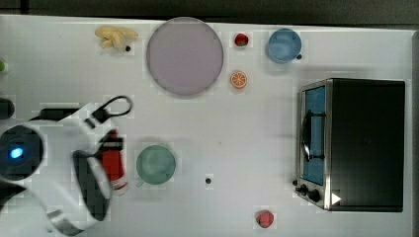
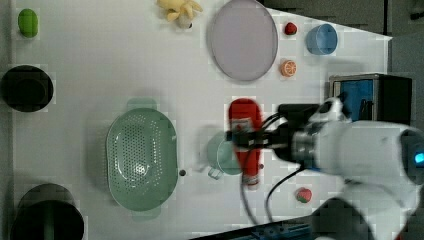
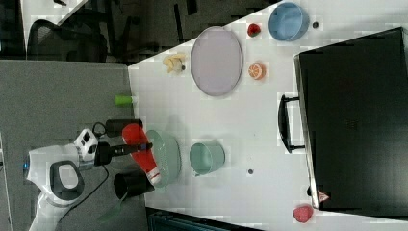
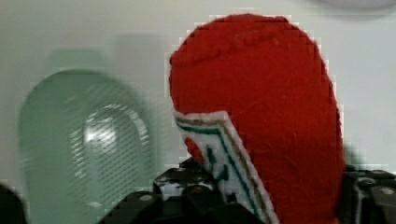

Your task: Pick Ketchup from the table and place it in strainer.

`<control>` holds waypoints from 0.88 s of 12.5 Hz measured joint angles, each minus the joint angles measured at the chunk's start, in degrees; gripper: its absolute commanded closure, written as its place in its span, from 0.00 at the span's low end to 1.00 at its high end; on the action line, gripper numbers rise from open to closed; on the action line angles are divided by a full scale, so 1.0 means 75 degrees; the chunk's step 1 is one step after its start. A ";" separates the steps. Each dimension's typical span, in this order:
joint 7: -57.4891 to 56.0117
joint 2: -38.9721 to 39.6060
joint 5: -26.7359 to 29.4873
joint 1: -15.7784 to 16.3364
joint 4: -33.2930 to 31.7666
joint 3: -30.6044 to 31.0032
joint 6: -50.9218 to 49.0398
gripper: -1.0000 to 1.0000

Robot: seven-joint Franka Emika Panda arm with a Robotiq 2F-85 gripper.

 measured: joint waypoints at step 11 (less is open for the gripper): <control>0.2825 0.2987 -0.0672 0.0618 -0.0045 0.0996 0.2962 0.00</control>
